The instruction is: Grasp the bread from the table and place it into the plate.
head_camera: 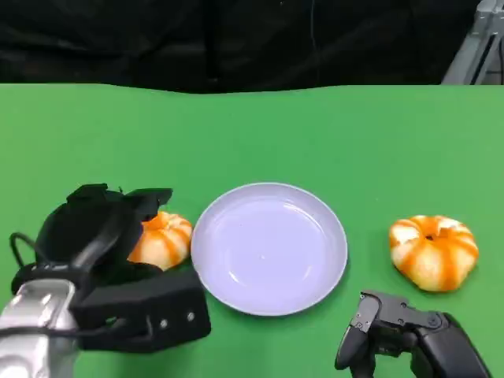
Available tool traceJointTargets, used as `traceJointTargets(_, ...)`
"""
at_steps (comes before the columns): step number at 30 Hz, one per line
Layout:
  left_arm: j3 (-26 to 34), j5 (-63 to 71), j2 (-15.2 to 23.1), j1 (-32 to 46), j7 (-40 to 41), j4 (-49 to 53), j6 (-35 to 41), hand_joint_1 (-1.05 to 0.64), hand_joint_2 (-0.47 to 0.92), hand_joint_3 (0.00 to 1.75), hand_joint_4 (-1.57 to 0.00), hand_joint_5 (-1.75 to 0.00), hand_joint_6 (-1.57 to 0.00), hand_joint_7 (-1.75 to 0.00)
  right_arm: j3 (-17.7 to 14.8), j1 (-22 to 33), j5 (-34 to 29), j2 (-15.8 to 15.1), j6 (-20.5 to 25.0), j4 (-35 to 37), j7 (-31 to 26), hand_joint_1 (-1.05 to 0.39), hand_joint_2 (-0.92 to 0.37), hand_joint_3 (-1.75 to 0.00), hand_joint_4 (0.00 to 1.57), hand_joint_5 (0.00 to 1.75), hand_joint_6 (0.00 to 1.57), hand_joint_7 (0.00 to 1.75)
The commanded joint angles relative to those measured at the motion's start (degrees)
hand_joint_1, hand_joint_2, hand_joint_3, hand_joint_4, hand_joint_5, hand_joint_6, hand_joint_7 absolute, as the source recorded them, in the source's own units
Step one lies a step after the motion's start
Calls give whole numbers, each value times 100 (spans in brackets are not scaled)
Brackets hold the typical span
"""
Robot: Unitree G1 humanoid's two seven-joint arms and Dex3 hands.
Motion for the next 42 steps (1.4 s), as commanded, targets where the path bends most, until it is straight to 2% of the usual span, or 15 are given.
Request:
traceJointTargets(1,-330,228,-69,-486,-54,824,215,-55,92,9,-5,-50,-33,0,-17,81,45,-25,-3,-112,-26,10,-36,-139,86,164,75,141)
traceJointTargets(12,-794,119,-324,-1193,43,2323,432,-59,92,8,-5,-48,-33,0,46,175,49,-10,46,-227,-32,10,-38,-136,85,164,74,142)
traceJointTargets(18,-777,-361,-524,-1523,850,3641,-195,-47,92,4,-23,-30,-40,-1,74,238,23,-24,39,-267,-29,10,-38,-135,85,165,74,142)
traceJointTargets(19,-644,-543,-521,-1438,1415,3751,-610,-32,89,3,-65,-82,-82,-19,85,251,7,-21,21,-273,-39,10,-38,-136,85,165,74,142)
traceJointTargets(20,-565,-679,-513,-1390,1836,3857,-922,-26,88,2,-76,-127,-100,-28,93,260,-5,-18,9,-277,-46,10,-38,-136,85,165,75,143)
traceJointTargets(21,-535,-762,-502,-1379,2108,3957,-1128,-22,87,2,-82,-150,-109,-33,97,266,-13,-17,3,-280,-50,10,-38,-136,85,166,75,143)
traceJointTargets(23,-574,-826,-481,-1432,2307,4134,-1295,-20,87,1,-86,-170,-117,-38,99,268,-16,-18,3,-282,-53,9,-38,-136,85,166,74,143)
traceJointTargets(26,-621,-693,-393,-1487,2781,4210,-1326,-19,86,1,-87,-174,-118,-39,101,244,-5,-16,55,-292,-45,9,-38,-136,85,166,74,143)
traceJointTargets(28,-650,-468,-300,-1506,3260,4160,-1237,-13,87,10,-86,-175,-76,-144,101,215,9,-13,121,-304,-33,8,-38,-136,85,167,74,143)
traceJointTargets(30,-691,-301,-242,-1532,3582,4147,-1165,-12,87,13,-86,-175,-67,-167,95,189,-7,-17,140,-288,-37,8,-39,-135,84,167,74,143)
traceJointTargets(33,-762,-24,-160,-1581,4076,4110,-1029,-24,89,11,-88,-175,-69,-149,83,141,-7,-16,136,-235,-42,9,-38,-135,85,167,74,143)
traceJointTargets(36,-814,186,-141,-1653,4454,4049,-868,-28,88,8,-92,-175,-72,-154,61,98,35,-14,118,-174,-36,9,-37,-137,86,166,75,142)
traceJointTargets(39,-832,249,-162,-1673,4487,3944,-743,-30,88,6,-93,-175,-77,-137,61,81,13,-13,106,-149,-53,9,-37,-137,86,165,75,142)
traceJointTargets(41,-847,278,-174,-1686,4547,3762,-742,-33,83,2,-93,-175,-89,-106,64,81,-1,-12,73,-128,-66,10,-36,-138,87,164,75,142)
traceJointTargets(42,-845,234,-172,-1681,4618,3667,-883,-33,83,1,-93,-175,-87,-115,70,99,5,-13,78,-148,-63,9,-35,-139,88,164,75,142)
